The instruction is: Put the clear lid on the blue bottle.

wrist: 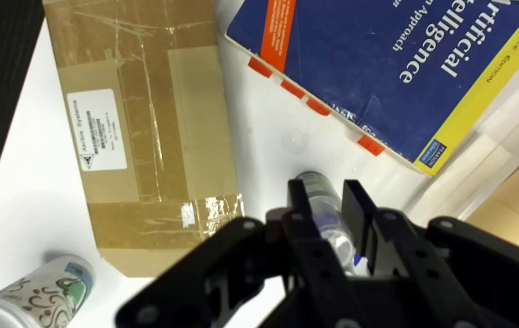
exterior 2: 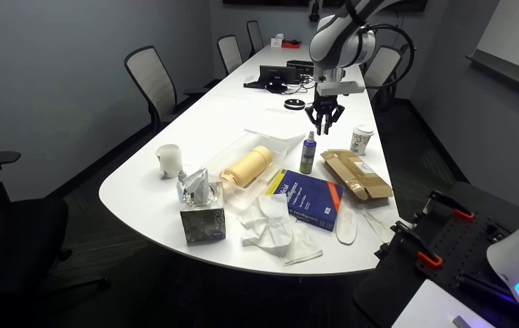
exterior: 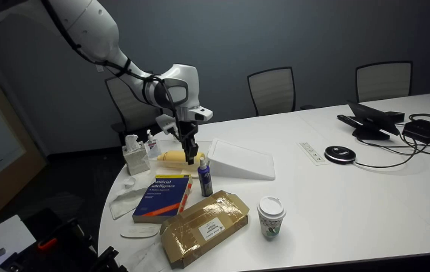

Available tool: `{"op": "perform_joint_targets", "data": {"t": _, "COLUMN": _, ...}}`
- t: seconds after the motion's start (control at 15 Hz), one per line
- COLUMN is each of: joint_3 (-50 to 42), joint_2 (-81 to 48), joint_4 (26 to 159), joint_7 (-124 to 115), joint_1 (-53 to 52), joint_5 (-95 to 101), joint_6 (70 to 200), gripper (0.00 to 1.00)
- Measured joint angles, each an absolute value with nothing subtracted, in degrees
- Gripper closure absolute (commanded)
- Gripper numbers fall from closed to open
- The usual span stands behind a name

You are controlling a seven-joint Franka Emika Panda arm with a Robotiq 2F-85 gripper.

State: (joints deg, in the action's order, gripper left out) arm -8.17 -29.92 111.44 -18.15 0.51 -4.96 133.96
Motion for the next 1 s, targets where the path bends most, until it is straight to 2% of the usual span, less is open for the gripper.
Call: {"op": "perform_joint_targets", "data": {"t": 1.0, "joint_3": -8.03, "joint_2": -37.83, "joint_4": 99.28, "joint_7": -16.97, "joint_1": 1.0, "joint_5": -2.51, "joint_6": 130.88, "gripper": 0.94}}
